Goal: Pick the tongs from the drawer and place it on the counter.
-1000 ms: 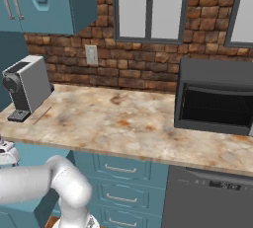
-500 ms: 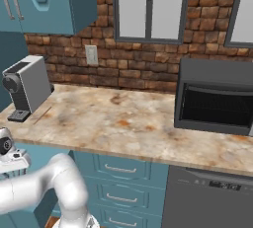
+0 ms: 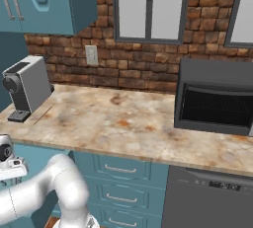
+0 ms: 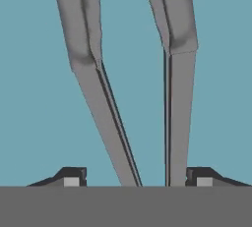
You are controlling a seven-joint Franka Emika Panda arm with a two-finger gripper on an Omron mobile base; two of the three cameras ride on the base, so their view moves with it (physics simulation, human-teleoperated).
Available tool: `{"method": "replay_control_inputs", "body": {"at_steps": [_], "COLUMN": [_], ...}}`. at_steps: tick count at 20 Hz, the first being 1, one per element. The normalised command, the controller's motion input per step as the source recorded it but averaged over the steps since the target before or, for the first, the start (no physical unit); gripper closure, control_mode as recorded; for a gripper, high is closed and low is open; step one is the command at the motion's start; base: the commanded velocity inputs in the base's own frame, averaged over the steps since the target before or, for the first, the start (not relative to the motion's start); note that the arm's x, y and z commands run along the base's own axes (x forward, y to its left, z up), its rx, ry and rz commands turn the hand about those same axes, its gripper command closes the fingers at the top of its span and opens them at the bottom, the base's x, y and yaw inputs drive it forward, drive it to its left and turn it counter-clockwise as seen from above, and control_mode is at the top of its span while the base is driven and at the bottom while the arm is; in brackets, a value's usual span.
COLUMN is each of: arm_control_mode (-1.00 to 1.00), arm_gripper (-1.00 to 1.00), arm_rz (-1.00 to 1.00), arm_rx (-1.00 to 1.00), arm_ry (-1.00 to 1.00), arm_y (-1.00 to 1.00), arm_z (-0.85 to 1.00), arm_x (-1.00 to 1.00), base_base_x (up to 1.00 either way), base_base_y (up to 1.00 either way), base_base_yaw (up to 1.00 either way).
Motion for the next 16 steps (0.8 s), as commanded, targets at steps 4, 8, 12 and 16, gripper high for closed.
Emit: {"method": "replay_control_inputs", "body": {"at_steps": [4,8,12,16], "arm_control_mode": [-1.00,-1.00,-1.00,-1.00], "arm_gripper": [1.00,1.00,1.00,1.00], "arm_rz": [0.10,0.18,0.26,0.22], "arm_rx": [0.12,0.27,0.23,0.18], "arm_ry": [0.07,-0.03,-0.11,-0.07], "arm_y": [-0.53,-0.44,-0.26,-0.11], "arm_z": [-0.27,0.85,1.00,1.00], "arm_x": [-0.99,-0.53,-0.06,-0.01], "base_base_x": [0.00,0.00,0.00,0.00], "base_base_y": [0.00,0.00,0.00,0.00], "base_base_yaw": [0.00,0.00,0.00,0.00]}}
